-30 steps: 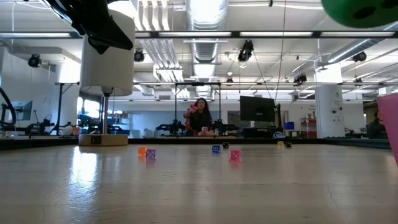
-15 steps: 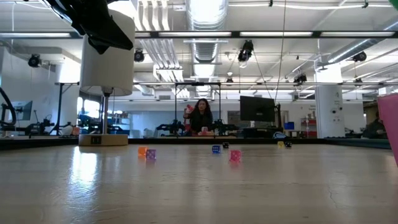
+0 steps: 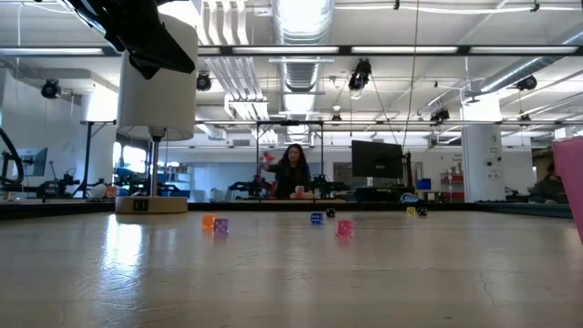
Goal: Pick & Place Dice
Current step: Put the large green die into the bin
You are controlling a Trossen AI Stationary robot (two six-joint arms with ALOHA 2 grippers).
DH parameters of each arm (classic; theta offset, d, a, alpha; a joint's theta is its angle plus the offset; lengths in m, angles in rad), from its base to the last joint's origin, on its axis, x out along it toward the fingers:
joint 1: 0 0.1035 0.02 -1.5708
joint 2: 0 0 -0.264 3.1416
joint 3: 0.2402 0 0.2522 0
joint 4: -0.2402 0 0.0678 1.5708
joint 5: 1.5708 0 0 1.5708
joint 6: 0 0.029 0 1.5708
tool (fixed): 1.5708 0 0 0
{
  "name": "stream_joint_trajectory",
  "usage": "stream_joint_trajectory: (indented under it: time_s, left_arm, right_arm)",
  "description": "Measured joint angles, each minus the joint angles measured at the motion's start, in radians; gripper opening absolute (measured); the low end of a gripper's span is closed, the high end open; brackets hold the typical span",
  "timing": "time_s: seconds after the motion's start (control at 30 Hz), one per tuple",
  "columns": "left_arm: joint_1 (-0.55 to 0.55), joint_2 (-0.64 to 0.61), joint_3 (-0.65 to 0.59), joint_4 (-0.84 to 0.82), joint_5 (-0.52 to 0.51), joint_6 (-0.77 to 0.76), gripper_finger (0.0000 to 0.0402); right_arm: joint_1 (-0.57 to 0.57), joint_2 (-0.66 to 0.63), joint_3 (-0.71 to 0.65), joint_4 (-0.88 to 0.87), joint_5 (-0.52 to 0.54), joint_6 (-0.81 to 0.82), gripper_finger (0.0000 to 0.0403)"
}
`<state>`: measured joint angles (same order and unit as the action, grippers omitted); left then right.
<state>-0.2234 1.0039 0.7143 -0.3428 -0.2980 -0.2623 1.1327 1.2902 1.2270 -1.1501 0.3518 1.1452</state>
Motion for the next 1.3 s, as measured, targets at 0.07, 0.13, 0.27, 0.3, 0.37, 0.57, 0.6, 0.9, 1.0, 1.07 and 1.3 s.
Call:
stream_joint_trajectory:
  time_s: [0.07,0.13,0.27,0.3,0.37,0.57,0.6,0.9,1.0,1.07,1.3]
  left_arm:
    - [0.000,0.000,0.000,0.000,0.000,0.000,0.0036]
    - [0.000,0.000,0.000,0.000,0.000,0.000,0.0036]
    - [0.000,0.000,0.000,0.000,0.000,0.000,0.0036]
    - [0.000,0.000,0.000,0.000,0.000,0.000,0.0036]
    - [0.000,0.000,0.000,0.000,0.000,0.000,0.0036]
    - [0.000,0.000,0.000,0.000,0.000,0.000,0.0036]
    - [0.000,0.000,0.000,0.000,0.000,0.000,0.0036]
    - [0.000,0.000,0.000,0.000,0.000,0.000,0.0036]
    - [0.000,0.000,0.000,0.000,0.000,0.000,0.0036]
    - [0.000,0.000,0.000,0.000,0.000,0.000,0.0036]
    - [0.000,0.000,0.000,0.000,0.000,0.000,0.0036]
  right_arm:
    - [0.026,0.001,-0.001,-0.020,0.019,0.036,0.0309]
    - [0.048,0.002,-0.004,-0.047,0.026,0.086,0.0310]
    - [0.095,0.002,-0.009,-0.071,0.047,0.160,0.0311]
    - [0.105,0.002,-0.012,-0.076,0.051,0.177,0.0310]
    - [0.122,0.002,-0.021,-0.074,0.064,0.212,0.0309]
    - [0.140,0.002,-0.065,-0.073,0.068,0.270,0.0313]
    - [0.140,0.002,-0.072,-0.070,0.064,0.273,0.0312]
    - [0.152,0.002,-0.108,-0.025,0.010,0.292,0.0324]
    - [0.160,0.002,-0.118,0.011,0.010,0.292,0.0338]
    - [0.164,0.002,-0.122,0.026,0.011,0.292,0.0349]
    - [0.166,0.002,-0.137,0.026,0.015,0.279,0.0368]
